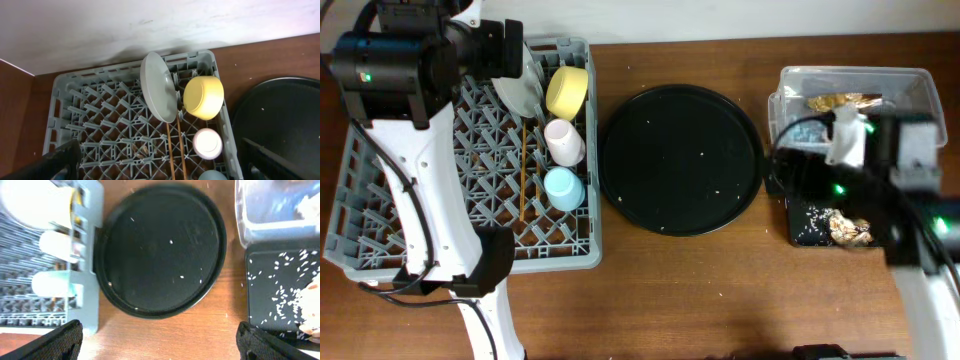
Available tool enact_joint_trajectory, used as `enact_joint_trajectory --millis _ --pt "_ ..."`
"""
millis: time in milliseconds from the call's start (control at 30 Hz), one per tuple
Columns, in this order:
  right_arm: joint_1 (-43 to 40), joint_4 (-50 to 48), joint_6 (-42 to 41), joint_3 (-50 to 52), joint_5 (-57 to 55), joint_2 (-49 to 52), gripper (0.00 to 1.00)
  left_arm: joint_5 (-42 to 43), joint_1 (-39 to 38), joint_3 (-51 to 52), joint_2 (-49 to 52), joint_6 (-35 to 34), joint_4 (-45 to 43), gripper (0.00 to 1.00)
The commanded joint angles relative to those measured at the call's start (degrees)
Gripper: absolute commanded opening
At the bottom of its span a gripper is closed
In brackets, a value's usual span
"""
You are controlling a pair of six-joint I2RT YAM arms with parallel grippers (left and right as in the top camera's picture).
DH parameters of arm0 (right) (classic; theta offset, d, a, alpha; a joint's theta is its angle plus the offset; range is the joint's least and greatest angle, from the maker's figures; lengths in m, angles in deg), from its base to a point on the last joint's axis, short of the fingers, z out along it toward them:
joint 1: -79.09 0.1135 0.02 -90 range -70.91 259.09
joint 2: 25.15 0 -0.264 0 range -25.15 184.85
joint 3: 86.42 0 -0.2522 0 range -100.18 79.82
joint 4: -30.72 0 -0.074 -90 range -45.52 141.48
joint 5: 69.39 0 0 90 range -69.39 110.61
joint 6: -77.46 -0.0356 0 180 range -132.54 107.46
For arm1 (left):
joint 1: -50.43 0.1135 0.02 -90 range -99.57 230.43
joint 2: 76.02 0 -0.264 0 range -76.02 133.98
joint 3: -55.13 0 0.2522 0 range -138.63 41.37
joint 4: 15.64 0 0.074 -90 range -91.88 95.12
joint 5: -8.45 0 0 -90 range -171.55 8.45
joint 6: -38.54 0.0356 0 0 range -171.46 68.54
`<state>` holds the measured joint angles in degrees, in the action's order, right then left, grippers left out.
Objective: Sort waste into correct bins and load items into the dishwasher rack
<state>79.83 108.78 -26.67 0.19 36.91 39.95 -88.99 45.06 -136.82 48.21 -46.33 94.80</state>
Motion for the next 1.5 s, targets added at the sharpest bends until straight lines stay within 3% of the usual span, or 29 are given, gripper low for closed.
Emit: enact_joint_trajectory --millis 0,100,167,233,433,533,767,867,1033,1467 --pt "0.1 1.1 0.4 -0.8 -4.3 -8.7 0.99 0.6 0.3 0.2 -1.5 0.1 0.0 0.99" --pt "0.1 -1.5 2.0 1.1 -12.3 -17.4 0.98 0.6 0.3 0.2 -1.5 0.1 0.0 0.99" --pt "0.1 -9.5 10.3 8.1 -12.4 -23.3 0.99 0.6 0.3 0.2 -1.5 0.1 0.0 0.99" --pt "0.1 -20.2 13.7 19.5 -12.4 -29.5 0.98 0.6 0.3 0.2 -1.5 0.1 0.0 0.99" --pt "0.8 -53.3 13.7 57.0 -10.6 -49.0 0.98 0.6 0.3 0.2 -1.5 0.1 0.0 0.99" --pt "1.6 -60.3 13.7 67.8 -11.0 -56.3 0.99 0.6 0.3 0.2 -1.5 0.1 0.0 0.99" --pt "2.4 -73.1 13.7 79.3 -12.7 -65.0 0.98 0.6 0.3 0.2 -1.5 0.1 0.0 0.99" --pt "4.1 -73.8 13.7 79.3 -15.7 -64.9 0.98 0.6 0.3 0.2 -1.5 0.1 0.0 0.99" --pt "4.5 -59.6 12.2 79.3 -16.2 -64.9 0.99 0.6 0.3 0.2 -1.5 0.1 0.0 0.99" --pt "4.5 -59.6 12.2 79.3 -16.8 -64.9 0.98 0.6 0.3 0.2 -1.5 0.1 0.0 0.99"
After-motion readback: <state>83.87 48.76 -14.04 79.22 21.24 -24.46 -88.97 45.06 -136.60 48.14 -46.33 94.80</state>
